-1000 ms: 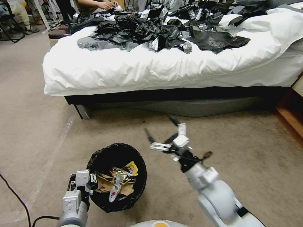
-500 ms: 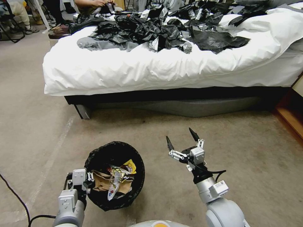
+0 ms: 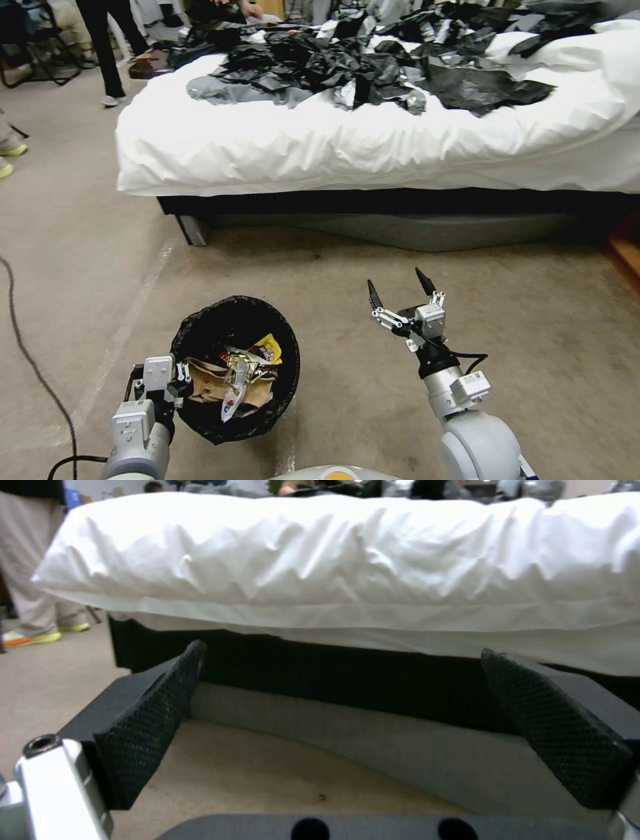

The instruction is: Pick up the trash bin, then pick up the garbage from the floor and place it into the trash bin.

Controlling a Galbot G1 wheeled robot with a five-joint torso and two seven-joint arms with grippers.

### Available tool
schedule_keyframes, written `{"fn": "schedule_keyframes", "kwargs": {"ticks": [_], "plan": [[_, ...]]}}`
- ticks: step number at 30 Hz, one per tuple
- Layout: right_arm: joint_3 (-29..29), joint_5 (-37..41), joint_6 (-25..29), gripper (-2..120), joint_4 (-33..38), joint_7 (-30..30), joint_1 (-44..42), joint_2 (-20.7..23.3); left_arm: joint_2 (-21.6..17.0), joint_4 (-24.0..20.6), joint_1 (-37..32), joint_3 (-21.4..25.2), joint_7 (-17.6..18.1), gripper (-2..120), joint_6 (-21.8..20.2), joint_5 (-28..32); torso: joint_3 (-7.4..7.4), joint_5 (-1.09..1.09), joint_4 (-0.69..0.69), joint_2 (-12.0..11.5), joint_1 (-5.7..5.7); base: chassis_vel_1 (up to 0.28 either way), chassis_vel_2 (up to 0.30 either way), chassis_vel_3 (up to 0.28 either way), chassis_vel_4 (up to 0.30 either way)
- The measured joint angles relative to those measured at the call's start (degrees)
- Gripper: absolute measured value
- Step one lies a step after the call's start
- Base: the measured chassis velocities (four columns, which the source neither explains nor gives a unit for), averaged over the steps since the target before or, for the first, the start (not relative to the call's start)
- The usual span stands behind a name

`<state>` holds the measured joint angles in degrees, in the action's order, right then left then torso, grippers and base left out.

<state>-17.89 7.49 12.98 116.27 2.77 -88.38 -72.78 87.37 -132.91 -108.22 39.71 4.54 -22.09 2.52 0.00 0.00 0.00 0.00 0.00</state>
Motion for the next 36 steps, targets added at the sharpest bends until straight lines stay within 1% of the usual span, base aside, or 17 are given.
{"fn": "schedule_keyframes", "kwargs": {"ticks": [26,36], "plan": [[-1.0,-0.9,1.2,100,-1.3,-1.4,-1.2,0.1,0.2,-1.2,0.7,1.3,0.1,0,-1.0,1.3,0.0,0.0,-0.01,0.0,0.0,0.12,0.117,0.112,0.112],[-1.6,-1.1,1.4,100,-2.1,-1.9,-1.4,-0.7,0.2,-1.4,0.5,1.6,0.1,0,-0.9,1.6,0.0,0.0,0.0,0.0,0.0,0.132,0.123,0.131,0.124]]}}
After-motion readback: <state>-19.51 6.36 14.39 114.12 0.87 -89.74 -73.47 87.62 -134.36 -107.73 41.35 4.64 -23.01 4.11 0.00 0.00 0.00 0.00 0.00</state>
